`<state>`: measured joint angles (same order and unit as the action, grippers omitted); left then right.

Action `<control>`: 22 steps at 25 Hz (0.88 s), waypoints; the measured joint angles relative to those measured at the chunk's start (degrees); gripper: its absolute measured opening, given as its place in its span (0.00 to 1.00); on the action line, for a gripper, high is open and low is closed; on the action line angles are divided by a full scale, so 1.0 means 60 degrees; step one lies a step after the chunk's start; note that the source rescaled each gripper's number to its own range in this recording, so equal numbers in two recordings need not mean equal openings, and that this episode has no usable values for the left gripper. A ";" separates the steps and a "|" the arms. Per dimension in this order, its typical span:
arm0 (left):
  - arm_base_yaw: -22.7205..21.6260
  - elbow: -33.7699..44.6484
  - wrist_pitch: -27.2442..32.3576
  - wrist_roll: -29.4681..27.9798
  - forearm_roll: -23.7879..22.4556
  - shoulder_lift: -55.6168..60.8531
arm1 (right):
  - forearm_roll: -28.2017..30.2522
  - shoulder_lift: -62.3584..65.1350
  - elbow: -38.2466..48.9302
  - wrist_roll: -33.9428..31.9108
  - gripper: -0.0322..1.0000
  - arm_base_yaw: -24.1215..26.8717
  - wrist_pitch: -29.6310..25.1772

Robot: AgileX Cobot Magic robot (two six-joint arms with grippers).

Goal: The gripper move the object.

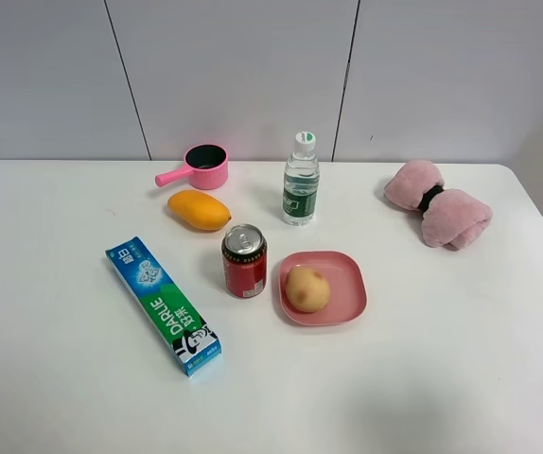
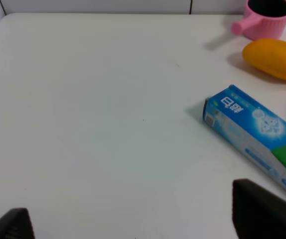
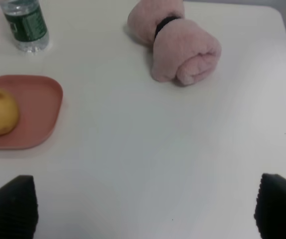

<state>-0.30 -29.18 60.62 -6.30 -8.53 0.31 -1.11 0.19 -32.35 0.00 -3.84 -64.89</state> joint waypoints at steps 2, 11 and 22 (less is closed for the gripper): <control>0.0000 0.0000 0.0000 0.0000 0.0000 0.0000 | 0.0000 0.0000 0.0229 -0.0105 0.71 0.0000 0.0016; 0.0000 0.0000 0.0000 0.0000 0.0000 0.0000 | 0.0079 0.0000 0.0539 -0.0542 0.71 -0.0008 0.0473; 0.0000 0.0000 0.0000 0.0000 0.0000 0.0000 | 0.0245 0.0000 0.0635 -0.0542 0.71 -0.0008 0.0648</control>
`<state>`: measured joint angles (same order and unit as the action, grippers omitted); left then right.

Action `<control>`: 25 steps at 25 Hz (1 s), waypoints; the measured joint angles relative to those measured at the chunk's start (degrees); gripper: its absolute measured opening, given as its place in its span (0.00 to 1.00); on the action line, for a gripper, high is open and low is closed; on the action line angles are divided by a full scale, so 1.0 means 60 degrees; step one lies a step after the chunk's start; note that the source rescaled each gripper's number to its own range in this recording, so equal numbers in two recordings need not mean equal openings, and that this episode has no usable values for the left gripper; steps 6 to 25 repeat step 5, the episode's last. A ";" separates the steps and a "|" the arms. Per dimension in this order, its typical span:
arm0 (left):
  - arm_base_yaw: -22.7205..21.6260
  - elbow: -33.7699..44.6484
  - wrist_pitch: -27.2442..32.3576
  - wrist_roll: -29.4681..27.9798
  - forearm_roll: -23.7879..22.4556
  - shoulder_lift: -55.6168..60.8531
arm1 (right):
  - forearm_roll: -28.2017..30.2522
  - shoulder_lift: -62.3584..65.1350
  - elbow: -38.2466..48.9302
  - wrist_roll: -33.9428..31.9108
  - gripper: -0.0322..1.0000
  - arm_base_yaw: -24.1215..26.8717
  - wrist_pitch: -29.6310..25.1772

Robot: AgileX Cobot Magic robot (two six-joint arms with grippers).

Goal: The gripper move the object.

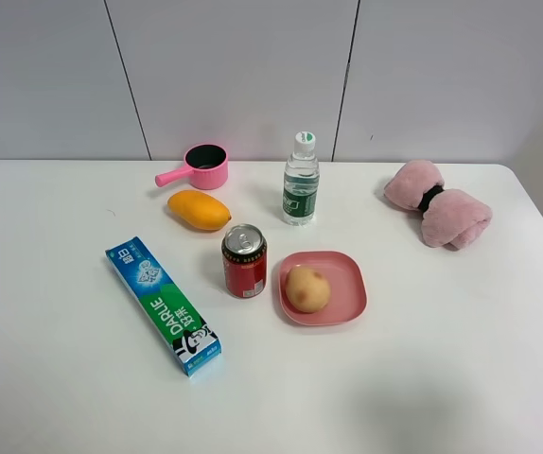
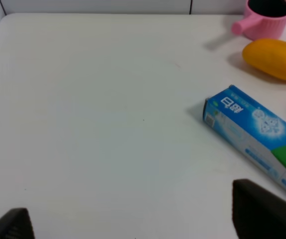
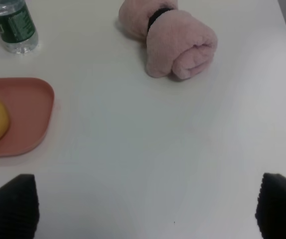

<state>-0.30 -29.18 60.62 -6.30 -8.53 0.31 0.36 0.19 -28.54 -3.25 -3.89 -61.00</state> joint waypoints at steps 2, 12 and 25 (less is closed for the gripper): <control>0.0000 0.0000 0.0000 0.0000 0.0000 0.0000 | 0.0000 0.0000 0.0000 0.0000 0.71 0.0000 0.0000; 0.0000 0.0000 0.0000 0.0000 0.0000 0.0000 | 0.0000 0.0000 0.0000 0.0000 0.71 0.0000 0.0000; 0.0000 0.0000 0.0000 0.0000 0.0000 0.0000 | 0.0000 0.0000 0.0000 0.0000 0.71 0.0000 0.0000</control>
